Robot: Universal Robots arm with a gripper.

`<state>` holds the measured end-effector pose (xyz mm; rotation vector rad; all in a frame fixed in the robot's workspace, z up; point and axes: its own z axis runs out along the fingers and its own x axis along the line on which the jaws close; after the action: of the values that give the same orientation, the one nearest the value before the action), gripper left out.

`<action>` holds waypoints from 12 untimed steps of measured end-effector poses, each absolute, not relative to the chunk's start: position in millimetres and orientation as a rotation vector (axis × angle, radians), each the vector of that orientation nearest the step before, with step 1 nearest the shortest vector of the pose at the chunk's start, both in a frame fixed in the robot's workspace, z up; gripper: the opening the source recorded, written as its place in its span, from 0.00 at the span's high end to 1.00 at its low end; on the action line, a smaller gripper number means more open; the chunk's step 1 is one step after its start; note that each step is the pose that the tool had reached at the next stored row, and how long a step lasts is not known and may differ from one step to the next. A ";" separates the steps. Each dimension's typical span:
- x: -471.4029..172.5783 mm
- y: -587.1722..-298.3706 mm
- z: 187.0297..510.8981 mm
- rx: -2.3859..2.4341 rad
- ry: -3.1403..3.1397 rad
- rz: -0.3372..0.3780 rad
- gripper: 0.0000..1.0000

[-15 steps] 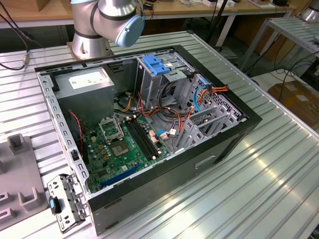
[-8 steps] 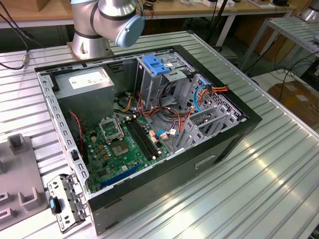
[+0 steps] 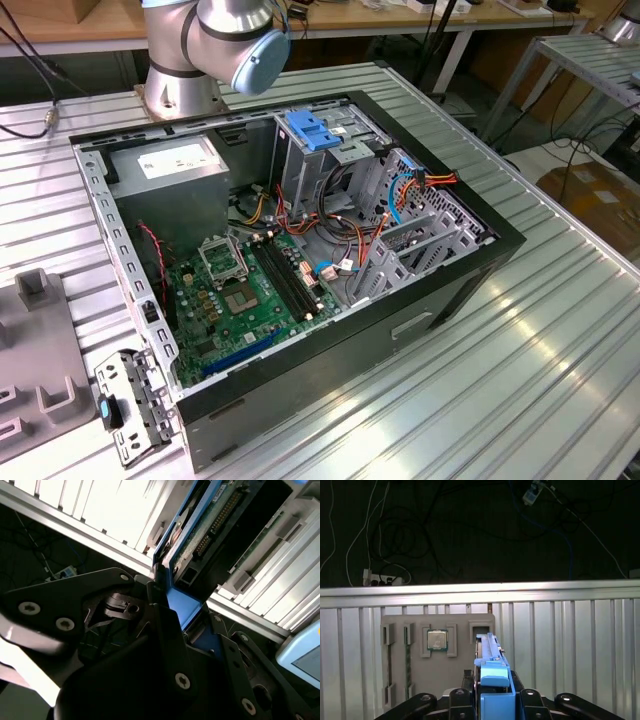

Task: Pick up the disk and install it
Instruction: 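Pick up the disk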

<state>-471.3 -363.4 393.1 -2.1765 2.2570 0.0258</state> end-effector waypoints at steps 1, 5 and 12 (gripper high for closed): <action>-471.3 -363.4 393.5 -2.177 2.257 0.026 0.63; -471.3 -363.4 395.1 -2.177 2.257 0.026 0.63; -471.3 -363.4 399.6 -2.176 2.257 0.026 0.63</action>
<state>-471.3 -363.4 399.6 -2.1765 2.2570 0.0258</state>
